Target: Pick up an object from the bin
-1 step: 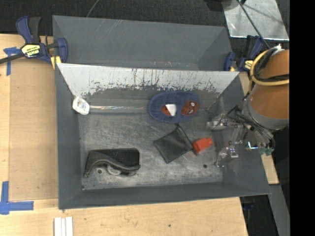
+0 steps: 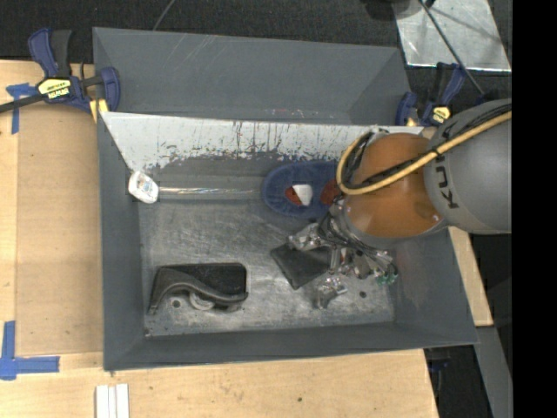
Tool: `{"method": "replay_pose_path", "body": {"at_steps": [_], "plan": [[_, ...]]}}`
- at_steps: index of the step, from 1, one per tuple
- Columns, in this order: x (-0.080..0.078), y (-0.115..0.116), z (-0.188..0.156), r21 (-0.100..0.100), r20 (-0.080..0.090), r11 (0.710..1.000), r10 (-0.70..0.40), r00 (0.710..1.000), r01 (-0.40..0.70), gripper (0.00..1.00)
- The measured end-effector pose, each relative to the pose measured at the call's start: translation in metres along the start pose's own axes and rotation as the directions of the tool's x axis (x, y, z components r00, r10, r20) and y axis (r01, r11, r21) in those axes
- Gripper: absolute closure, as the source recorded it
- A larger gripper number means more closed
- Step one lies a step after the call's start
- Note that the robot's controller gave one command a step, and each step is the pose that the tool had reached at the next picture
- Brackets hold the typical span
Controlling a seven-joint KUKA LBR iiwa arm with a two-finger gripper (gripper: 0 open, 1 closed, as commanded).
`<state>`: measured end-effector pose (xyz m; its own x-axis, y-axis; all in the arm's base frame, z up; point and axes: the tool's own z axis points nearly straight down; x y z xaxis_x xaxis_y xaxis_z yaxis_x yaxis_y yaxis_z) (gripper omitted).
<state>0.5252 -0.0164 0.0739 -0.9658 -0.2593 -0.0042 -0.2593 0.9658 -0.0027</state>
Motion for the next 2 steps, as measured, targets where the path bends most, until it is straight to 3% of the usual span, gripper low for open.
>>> {"method": "replay_pose_path", "body": {"at_steps": [1, 2], "plan": [[-0.006, 0.000, -0.005, 0.003, 0.022, 1.000, 0.000, 1.000, 0.000, 1.00], [-0.002, -0.008, -0.141, 0.002, 0.008, 0.999, -0.053, 0.999, 0.053, 1.00]]}}
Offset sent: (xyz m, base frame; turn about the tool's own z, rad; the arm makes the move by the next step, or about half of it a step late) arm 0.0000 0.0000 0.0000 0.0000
